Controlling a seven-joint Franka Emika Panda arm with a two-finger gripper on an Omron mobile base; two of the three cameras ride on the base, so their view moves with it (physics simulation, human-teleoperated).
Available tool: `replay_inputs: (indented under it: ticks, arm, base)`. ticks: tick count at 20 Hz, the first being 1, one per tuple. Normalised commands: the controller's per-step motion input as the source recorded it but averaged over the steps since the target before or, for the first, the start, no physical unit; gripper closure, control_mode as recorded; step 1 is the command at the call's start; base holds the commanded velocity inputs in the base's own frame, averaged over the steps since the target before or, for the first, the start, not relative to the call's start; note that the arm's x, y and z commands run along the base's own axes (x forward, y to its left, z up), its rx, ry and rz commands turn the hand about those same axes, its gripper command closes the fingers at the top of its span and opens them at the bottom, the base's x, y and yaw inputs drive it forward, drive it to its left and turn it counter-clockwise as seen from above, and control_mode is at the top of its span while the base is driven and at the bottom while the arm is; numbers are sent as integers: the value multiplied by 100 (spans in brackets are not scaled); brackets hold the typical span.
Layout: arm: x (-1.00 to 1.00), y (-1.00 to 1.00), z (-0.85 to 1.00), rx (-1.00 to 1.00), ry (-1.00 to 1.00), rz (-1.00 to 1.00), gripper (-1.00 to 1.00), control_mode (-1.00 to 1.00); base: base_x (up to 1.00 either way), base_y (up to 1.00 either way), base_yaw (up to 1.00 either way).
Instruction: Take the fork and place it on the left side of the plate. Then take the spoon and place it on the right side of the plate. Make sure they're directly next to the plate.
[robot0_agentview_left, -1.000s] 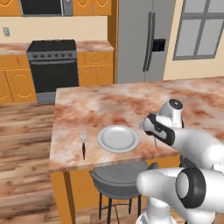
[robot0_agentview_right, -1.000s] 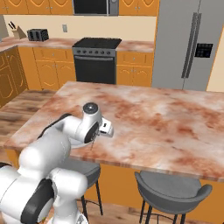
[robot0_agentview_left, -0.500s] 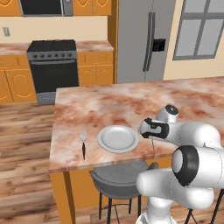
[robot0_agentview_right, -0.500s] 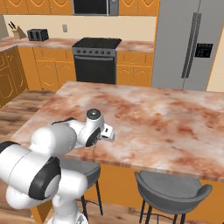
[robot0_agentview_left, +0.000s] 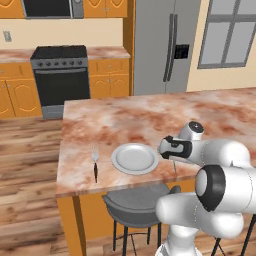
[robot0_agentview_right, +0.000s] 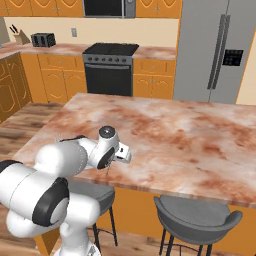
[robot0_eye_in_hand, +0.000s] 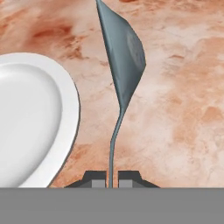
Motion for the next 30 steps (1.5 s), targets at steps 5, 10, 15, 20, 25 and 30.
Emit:
replay_inputs:
  ticks: [5, 10, 15, 20, 25, 30]
  arm:
    - [6, 0, 0, 0, 0, 0, 100, -100]
    - [13, 0, -5, 0, 2, 0, 100, -100]
    - [14, 0, -9, 0, 3, 0, 100, -100]
    - [12, 0, -19, 0, 4, 0, 100, -100]
    - [12, 0, -17, 0, 2, 0, 100, -100]
    - [14, 0, -11, 0, 1, 0, 100, -100]
  base:
    - [0, 0, 0]
    - [0, 0, 0]
    - [0, 0, 0]
    - [0, 0, 0]
    - [0, 0, 0]
    - [0, 0, 0]
